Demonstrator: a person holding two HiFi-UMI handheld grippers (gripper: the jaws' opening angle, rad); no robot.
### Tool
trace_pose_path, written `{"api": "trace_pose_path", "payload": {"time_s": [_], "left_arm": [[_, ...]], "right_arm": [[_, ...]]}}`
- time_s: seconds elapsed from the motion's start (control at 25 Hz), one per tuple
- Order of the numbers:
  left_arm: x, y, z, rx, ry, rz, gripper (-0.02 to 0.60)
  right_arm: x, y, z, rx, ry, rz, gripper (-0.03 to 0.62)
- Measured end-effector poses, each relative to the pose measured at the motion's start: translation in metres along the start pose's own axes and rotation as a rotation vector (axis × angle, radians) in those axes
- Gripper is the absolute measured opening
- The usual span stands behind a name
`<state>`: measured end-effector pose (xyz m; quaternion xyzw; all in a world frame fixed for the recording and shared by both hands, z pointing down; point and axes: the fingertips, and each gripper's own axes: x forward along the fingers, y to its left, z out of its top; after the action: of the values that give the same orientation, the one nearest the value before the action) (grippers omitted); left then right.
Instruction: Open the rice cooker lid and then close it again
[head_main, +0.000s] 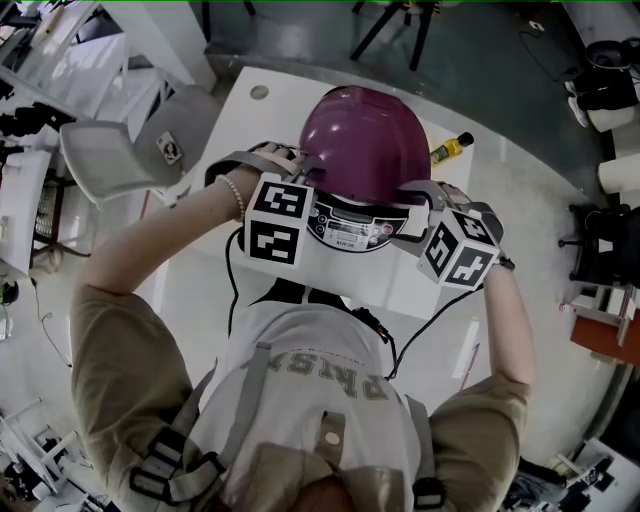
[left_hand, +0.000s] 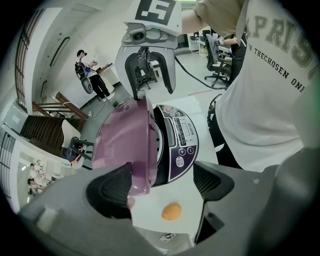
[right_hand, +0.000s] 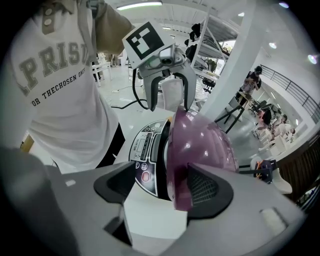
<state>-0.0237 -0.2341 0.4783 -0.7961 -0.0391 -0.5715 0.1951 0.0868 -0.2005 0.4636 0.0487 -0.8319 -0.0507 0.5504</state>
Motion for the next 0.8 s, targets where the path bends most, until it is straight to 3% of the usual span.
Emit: {"api": "trace_pose_path", "payload": {"time_s": [0.8], "left_arm": [[0.027, -0.021, -0.005, -0.013, 0.004, -0.04, 0.397]], "right_arm": [[0.03, 0.018, -0.01, 0.031, 0.02, 0.043, 0.319]]}}
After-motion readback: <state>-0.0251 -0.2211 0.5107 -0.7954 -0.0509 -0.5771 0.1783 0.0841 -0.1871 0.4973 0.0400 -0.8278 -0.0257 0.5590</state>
